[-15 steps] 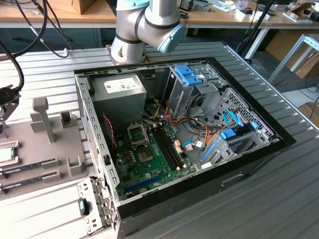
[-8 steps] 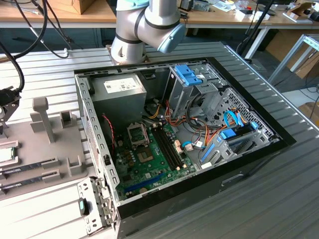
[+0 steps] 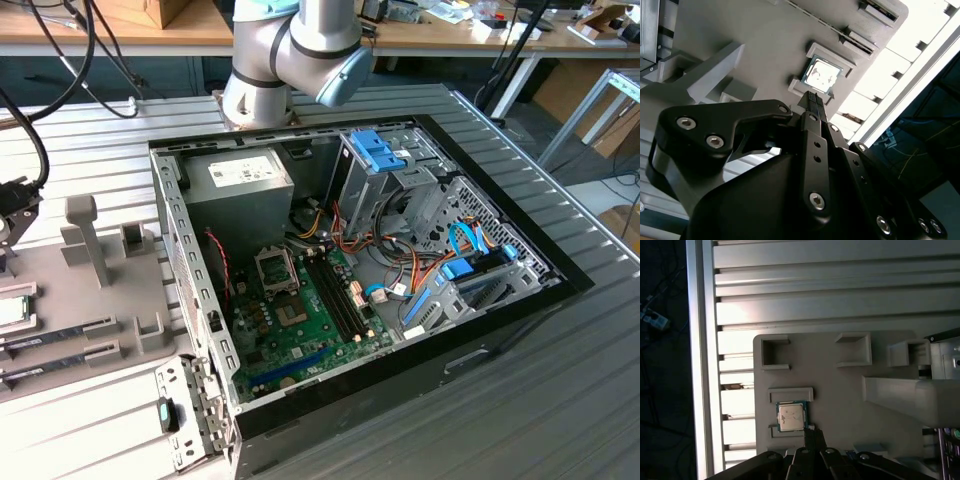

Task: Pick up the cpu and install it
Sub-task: 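Reach for the cpu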

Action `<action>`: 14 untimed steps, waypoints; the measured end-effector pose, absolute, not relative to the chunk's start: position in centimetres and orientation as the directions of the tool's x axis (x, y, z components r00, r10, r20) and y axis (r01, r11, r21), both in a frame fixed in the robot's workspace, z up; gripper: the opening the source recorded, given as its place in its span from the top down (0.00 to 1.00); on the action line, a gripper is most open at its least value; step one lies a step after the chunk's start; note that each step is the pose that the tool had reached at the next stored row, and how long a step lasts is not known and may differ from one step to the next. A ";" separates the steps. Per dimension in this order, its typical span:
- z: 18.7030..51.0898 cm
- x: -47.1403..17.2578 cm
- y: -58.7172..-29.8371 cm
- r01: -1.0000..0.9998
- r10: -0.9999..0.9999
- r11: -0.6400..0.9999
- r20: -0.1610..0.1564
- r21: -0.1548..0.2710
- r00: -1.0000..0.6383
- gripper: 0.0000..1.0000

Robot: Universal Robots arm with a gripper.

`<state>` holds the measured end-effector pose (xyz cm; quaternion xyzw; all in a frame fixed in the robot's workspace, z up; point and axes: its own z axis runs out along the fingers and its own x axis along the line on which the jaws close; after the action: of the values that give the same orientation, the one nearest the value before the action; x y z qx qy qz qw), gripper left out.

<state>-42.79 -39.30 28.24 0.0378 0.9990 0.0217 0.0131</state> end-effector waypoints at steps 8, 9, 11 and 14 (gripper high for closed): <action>27.9 -42.9 -39.3 0.075 0.076 0.996 -0.024 0.044 -0.997 0.89; 27.8 -42.9 -39.3 0.075 0.076 0.996 -0.024 0.044 -0.997 0.89; 27.8 -42.9 -39.3 0.075 0.076 0.996 -0.024 0.044 -0.997 0.89; 27.6 -42.9 -39.3 0.075 0.076 0.996 -0.024 0.044 -0.997 0.89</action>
<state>-42.94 -39.30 27.64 0.0379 0.9990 0.0217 0.0131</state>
